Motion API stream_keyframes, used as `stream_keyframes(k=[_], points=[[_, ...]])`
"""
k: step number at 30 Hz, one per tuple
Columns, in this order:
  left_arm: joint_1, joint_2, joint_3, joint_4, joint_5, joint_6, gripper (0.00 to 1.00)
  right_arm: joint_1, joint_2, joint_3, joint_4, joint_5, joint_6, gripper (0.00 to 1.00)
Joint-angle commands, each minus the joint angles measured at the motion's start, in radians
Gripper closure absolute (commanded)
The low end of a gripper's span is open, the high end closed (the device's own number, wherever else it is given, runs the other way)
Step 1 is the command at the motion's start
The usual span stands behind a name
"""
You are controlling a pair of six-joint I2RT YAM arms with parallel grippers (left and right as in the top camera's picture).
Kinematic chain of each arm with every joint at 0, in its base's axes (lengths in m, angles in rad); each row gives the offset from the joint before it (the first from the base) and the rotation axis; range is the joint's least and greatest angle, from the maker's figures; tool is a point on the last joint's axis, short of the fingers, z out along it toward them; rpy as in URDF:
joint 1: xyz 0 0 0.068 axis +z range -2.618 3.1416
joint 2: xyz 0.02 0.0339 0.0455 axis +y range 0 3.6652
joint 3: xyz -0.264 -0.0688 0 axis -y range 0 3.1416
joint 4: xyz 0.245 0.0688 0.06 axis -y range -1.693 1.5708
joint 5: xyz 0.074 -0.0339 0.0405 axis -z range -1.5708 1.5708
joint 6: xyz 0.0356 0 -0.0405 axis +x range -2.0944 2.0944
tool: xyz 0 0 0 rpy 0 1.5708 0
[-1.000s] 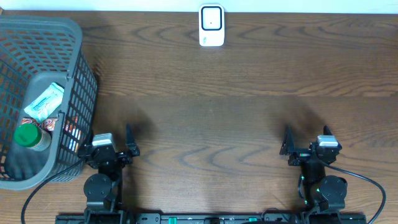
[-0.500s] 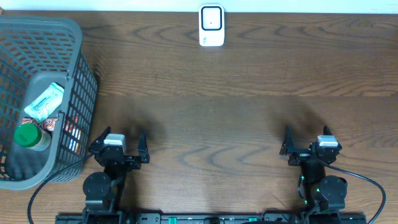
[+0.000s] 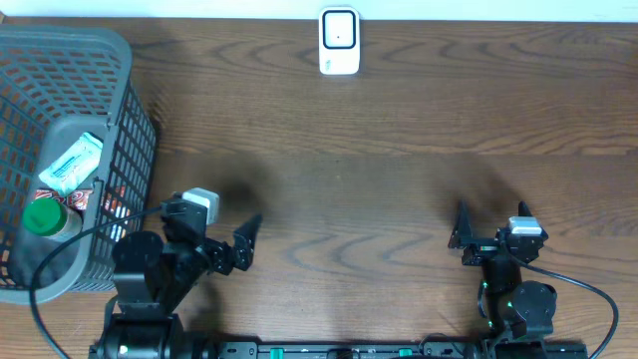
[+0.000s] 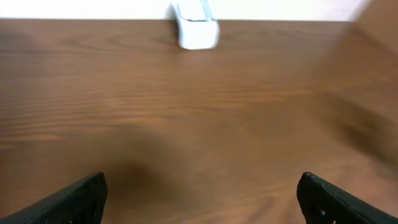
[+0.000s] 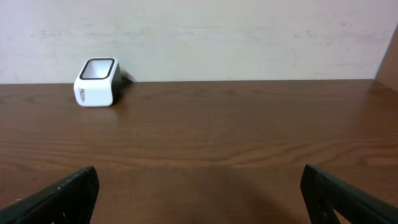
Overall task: Scan the item barcode
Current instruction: 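Reach the left gripper into the basket and grasp the green-capped bottle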
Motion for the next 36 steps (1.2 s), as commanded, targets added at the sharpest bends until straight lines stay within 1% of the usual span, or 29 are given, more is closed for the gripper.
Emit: stream_keyframes(k=[1, 3, 7, 12, 16, 18, 19, 21, 23, 24, 26, 28, 31, 33, 36], points=[[-0.002, 0.030, 0.020, -0.003, 0.254, 0.009, 0.02, 0.006, 0.000, -0.001, -0.004, 0.002, 0.013, 0.01], [-0.002, 0.050, 0.032, -0.023, 0.288, -0.026, 0.02, 0.006, 0.000, -0.001, -0.004, 0.002, 0.013, 0.01], [-0.002, 0.110, 0.108, -0.097, 0.266, -0.031, 0.02, 0.006, 0.000, -0.001, -0.004, 0.002, 0.013, 0.01], [-0.002, 0.224, 0.295, -0.204, 0.193, -0.031, 0.02, 0.006, 0.000, -0.001, -0.004, 0.002, 0.013, 0.01], [-0.002, 0.329, 0.497, -0.343, 0.120, -0.028, 0.02, 0.006, 0.000, -0.001, -0.004, 0.002, 0.013, 0.01], [-0.002, 0.360, 0.566, -0.402, 0.121, -0.018, 0.02, 0.006, 0.000, -0.001, -0.004, 0.002, 0.013, 0.01], [-0.002, 0.367, 0.588, -0.429, 0.121, 0.019, 0.02, 0.006, 0.000, -0.001, -0.004, 0.002, 0.013, 0.01], [-0.001, 0.364, 0.588, -0.414, 0.121, 0.057, 0.02, 0.006, 0.000, -0.001, -0.004, 0.002, 0.013, 0.01], [-0.001, 0.365, 0.589, -0.383, 0.114, 0.049, 0.02, 0.006, 0.000, -0.001, -0.004, 0.002, 0.013, 0.01], [-0.001, 0.366, 0.594, -0.369, 0.088, 0.018, 0.02, 0.006, 0.000, -0.001, -0.004, 0.002, 0.013, 0.01], [-0.001, 0.376, 0.618, -0.357, -0.029, -0.075, 0.02, 0.006, 0.000, -0.001, -0.004, 0.002, 0.013, 0.01], [-0.001, 0.397, 0.660, -0.362, -0.139, -0.132, 0.02, 0.006, 0.000, -0.001, -0.004, 0.002, 0.013, 0.01], [-0.001, 0.444, 0.751, -0.396, -0.208, -0.167, 0.02, 0.006, 0.000, -0.001, -0.004, 0.002, 0.013, 0.01], [-0.001, 0.506, 0.860, -0.443, -0.259, -0.172, 0.02, 0.006, 0.000, -0.001, -0.004, 0.002, 0.013, 0.01], [0.001, 0.597, 1.019, -0.517, -0.348, -0.209, 0.02, 0.006, 0.000, -0.001, -0.004, 0.001, 0.013, 0.01]])
